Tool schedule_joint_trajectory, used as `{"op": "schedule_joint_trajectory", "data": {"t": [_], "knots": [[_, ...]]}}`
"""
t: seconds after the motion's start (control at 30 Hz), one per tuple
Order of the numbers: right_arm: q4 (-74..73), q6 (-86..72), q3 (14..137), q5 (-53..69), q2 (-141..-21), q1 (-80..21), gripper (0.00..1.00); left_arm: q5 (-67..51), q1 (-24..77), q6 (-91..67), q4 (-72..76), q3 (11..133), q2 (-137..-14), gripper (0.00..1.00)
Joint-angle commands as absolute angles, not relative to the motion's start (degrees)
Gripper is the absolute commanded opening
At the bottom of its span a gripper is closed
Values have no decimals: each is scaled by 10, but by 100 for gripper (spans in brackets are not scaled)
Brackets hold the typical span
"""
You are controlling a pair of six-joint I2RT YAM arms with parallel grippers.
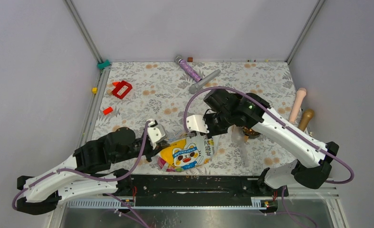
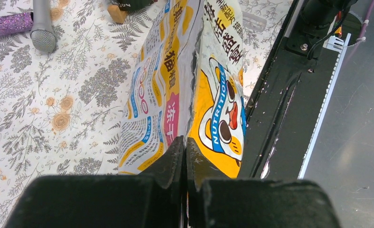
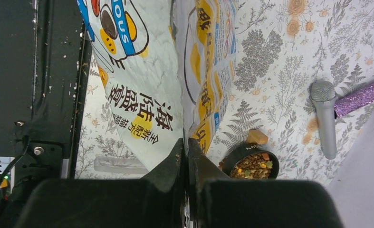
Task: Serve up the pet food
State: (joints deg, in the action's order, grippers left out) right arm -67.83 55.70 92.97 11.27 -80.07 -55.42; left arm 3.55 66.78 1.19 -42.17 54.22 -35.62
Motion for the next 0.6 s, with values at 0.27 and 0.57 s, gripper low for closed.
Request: {"op": "schedule_joint_trajectory", "data": {"t": [0.27, 0.57], "knots": [[-651, 562, 899, 193, -756, -530, 26, -21, 670, 22, -442, 581, -358, 0], [-626, 547, 904, 183, -795, -558, 41, -28, 670, 24, -446, 582, -369, 0]]}}
